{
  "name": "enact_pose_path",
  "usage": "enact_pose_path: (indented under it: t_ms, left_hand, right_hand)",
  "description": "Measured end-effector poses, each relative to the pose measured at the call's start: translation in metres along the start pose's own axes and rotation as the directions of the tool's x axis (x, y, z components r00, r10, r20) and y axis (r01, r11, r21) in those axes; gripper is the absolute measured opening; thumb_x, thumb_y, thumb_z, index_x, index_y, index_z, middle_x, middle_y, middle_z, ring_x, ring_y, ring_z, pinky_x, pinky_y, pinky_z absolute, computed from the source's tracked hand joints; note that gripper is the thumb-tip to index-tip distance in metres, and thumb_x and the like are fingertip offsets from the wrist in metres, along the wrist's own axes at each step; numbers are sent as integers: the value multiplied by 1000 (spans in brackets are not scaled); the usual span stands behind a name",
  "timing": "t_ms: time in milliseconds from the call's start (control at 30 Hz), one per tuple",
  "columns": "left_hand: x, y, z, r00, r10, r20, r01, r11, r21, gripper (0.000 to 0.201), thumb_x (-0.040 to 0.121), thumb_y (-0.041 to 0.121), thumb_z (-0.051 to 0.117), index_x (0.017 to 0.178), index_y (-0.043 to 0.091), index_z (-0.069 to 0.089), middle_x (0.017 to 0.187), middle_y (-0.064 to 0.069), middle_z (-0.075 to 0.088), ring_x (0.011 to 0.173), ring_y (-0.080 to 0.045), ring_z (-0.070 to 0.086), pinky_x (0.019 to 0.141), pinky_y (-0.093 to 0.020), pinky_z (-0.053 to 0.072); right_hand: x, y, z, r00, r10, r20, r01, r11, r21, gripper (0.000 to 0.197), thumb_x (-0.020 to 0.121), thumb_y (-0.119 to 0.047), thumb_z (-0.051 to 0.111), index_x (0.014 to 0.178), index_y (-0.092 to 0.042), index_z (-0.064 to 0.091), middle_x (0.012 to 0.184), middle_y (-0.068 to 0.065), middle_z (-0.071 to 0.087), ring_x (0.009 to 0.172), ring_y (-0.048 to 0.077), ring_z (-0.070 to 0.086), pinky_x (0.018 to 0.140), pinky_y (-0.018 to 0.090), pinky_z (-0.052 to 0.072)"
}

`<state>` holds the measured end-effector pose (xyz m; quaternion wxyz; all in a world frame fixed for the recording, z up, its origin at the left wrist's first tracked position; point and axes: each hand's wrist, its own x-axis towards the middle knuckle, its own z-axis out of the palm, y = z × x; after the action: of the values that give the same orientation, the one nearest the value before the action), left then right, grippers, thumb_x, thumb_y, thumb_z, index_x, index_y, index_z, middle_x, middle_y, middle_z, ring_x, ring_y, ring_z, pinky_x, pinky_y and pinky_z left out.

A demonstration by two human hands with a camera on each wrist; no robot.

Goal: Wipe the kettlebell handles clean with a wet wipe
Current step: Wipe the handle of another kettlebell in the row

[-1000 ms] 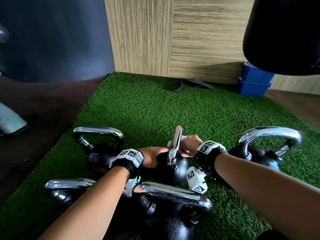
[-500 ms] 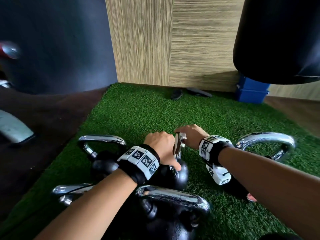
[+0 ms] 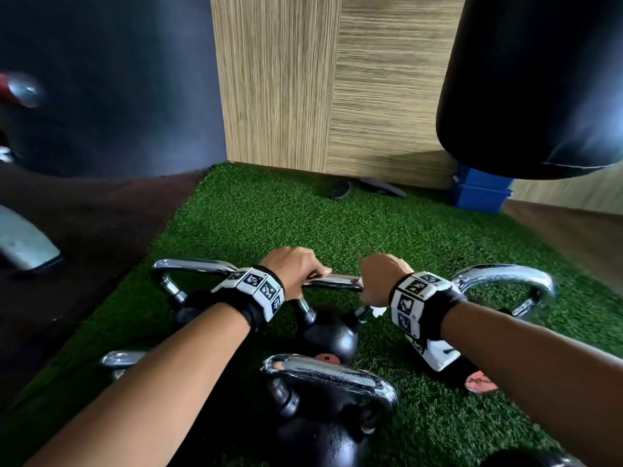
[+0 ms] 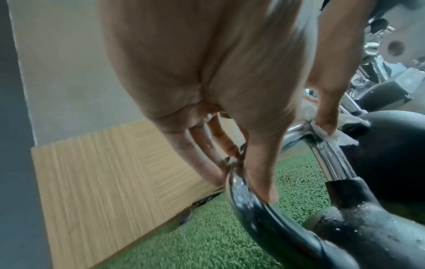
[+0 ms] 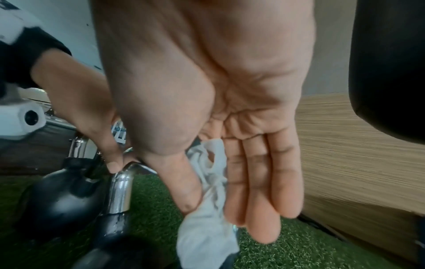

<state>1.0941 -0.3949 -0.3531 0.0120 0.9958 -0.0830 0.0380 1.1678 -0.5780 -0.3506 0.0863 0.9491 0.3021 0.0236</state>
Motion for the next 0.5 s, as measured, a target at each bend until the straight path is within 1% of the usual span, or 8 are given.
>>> enact_pose_path:
  t_ms: [67, 167, 233, 267, 333, 400, 467, 500]
  left_hand:
    - [-5, -3, 4, 1000, 8, -24, -9, 999, -43, 67, 88, 2, 73, 143, 36, 56, 115, 3, 62, 102, -21, 65, 79, -26, 50]
    - [-14, -4, 8, 997, 15, -71, -22, 994, -106, 70, 88, -6, 67, 146, 29, 52, 124, -2, 66, 102, -20, 67, 85, -25, 53]
    - [-22, -4, 9, 999, -5, -52, -4, 985, -172, 73, 88, -7, 66, 150, 26, 46, 137, -6, 64, 115, -24, 67, 98, -32, 55]
    - [-29, -4, 8, 999, -21, -29, 14, 979, -204, 75, 88, -8, 65, 152, 25, 43, 144, -7, 59, 123, -25, 64, 104, -35, 53]
    - [-43, -5, 9, 998, -60, -11, 55, 964, -260, 73, 89, -11, 58, 153, 21, 42, 152, -8, 52, 132, -26, 59, 112, -35, 47]
    - [-60, -10, 10, 993, -120, 2, 116, 950, -290, 67, 90, -10, 53, 151, 18, 47, 152, -9, 52, 134, -26, 56, 114, -36, 44]
    - [-76, -18, 15, 972, -216, 89, 233, 927, -295, 60, 91, -4, 51, 146, 18, 53, 149, -9, 55, 134, -27, 55, 114, -37, 43]
    - [-79, -25, 20, 960, -245, 137, 275, 916, -292, 54, 91, -2, 51, 140, 18, 59, 147, -10, 57, 133, -27, 56, 113, -37, 44]
  right_hand:
    - [-5, -3, 2, 999, 33, 12, -34, 999, 33, 17, 78, -18, 70, 69, -15, 55, 62, -5, 47, 69, 19, 59, 59, 27, 50]
    - [-11, -4, 1, 996, 81, 44, -84, 994, 68, 14, 82, -11, 67, 74, -13, 56, 69, -3, 53, 76, 20, 63, 66, 29, 57]
    - [-17, -3, 0, 992, 112, 52, -116, 989, 91, 8, 85, -11, 65, 80, -12, 58, 75, -1, 59, 80, 20, 65, 67, 30, 57]
    - [-22, -3, -3, 990, 131, 51, -136, 986, 100, 5, 86, -12, 64, 92, -12, 63, 83, 0, 64, 79, 19, 63, 64, 28, 54]
    - [-33, -1, -5, 975, 214, 52, -220, 963, 155, 26, 90, -15, 62, 115, -18, 62, 94, 1, 66, 75, 18, 57, 60, 26, 47]
    - [-47, 0, -9, 958, 286, 37, -286, 923, 257, 35, 92, -17, 62, 125, -19, 50, 96, 3, 64, 75, 19, 59, 58, 29, 48]
    - [-60, 0, -14, 948, 318, 14, -306, 900, 309, 45, 91, -18, 61, 131, -18, 41, 103, 9, 65, 85, 28, 65, 65, 36, 54]
    - [-67, -2, -17, 948, 317, 25, -309, 900, 307, 50, 90, -18, 61, 135, -17, 40, 110, 12, 65, 92, 31, 66, 69, 36, 55]
